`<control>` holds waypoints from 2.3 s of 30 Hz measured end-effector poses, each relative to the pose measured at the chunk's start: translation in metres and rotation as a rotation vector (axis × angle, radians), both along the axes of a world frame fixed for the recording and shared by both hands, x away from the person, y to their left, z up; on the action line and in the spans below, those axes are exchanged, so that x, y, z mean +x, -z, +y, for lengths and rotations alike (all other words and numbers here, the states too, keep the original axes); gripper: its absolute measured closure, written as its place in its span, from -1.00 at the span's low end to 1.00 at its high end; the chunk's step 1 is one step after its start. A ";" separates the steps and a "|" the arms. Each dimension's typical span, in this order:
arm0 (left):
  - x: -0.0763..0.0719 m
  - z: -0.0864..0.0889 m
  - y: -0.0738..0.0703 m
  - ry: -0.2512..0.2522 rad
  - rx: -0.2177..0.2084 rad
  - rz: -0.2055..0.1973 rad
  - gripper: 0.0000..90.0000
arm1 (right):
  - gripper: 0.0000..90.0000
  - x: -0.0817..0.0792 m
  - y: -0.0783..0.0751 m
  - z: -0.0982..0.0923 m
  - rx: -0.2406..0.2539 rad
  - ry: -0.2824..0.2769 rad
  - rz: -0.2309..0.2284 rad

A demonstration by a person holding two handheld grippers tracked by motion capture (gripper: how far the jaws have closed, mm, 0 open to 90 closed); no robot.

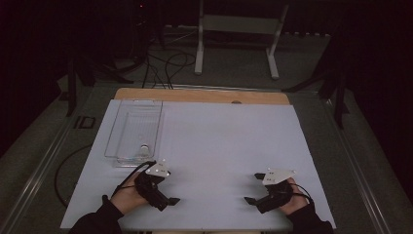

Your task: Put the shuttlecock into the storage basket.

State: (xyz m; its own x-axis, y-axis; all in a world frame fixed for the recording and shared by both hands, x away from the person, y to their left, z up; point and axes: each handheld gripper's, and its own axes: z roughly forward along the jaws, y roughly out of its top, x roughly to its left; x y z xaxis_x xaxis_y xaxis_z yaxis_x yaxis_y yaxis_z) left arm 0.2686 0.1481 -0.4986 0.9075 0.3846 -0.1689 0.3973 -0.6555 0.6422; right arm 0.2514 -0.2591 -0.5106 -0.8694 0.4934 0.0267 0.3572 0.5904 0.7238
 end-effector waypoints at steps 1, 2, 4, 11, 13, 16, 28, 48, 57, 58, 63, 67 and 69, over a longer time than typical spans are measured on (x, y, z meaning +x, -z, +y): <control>-0.002 0.003 0.001 -0.018 -0.013 -0.013 -1.00 | -0.80 0.000 0.000 0.000 -0.001 0.000 0.000; -0.002 0.003 0.001 -0.018 -0.013 -0.013 -1.00 | -0.80 0.000 0.000 0.000 -0.001 0.000 0.000; -0.003 0.006 0.001 -0.023 -0.014 -0.012 -1.00 | -0.80 0.000 0.000 0.000 0.001 -0.001 0.002; -0.009 0.016 0.004 -0.052 -0.023 -0.033 -1.00 | -0.80 0.000 0.000 0.000 0.000 0.000 0.006; -0.011 0.019 0.005 -0.060 -0.020 -0.030 -1.00 | -0.80 0.000 0.001 0.000 -0.002 0.000 0.004; -0.012 0.022 0.006 -0.065 -0.021 -0.038 -1.00 | -0.80 0.000 0.001 0.000 0.001 0.000 0.005; -0.015 0.042 0.009 -0.116 -0.049 -0.042 -1.00 | -0.80 0.000 0.002 0.000 -0.005 -0.002 0.007; -0.018 0.052 0.015 -0.164 -0.083 -0.055 -1.00 | -0.80 0.001 0.004 -0.002 -0.012 -0.002 0.004; -0.018 0.050 0.018 -0.154 -0.081 -0.052 -1.00 | -0.80 0.001 0.006 -0.002 -0.013 0.001 0.008; -0.018 0.050 0.018 -0.155 -0.084 -0.052 -1.00 | -0.80 0.001 0.006 -0.002 -0.013 0.003 0.010; -0.018 0.051 0.017 -0.155 -0.084 -0.054 -1.00 | -0.80 0.001 0.006 -0.002 -0.010 0.001 0.008; -0.019 0.051 0.017 -0.156 -0.082 -0.063 -1.00 | -0.80 0.001 0.006 -0.002 -0.008 0.002 0.008; -0.019 0.051 0.017 -0.156 -0.080 -0.064 -1.00 | -0.80 0.001 0.006 -0.002 -0.005 0.002 0.009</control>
State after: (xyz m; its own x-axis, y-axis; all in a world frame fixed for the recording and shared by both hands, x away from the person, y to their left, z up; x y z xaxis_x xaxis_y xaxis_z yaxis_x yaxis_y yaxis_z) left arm 0.2500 0.1992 -0.5156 0.8480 0.5088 -0.1487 0.4468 -0.5351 0.7170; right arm 0.2522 -0.2610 -0.5164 -0.8682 0.4953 0.0318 0.3648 0.5935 0.7174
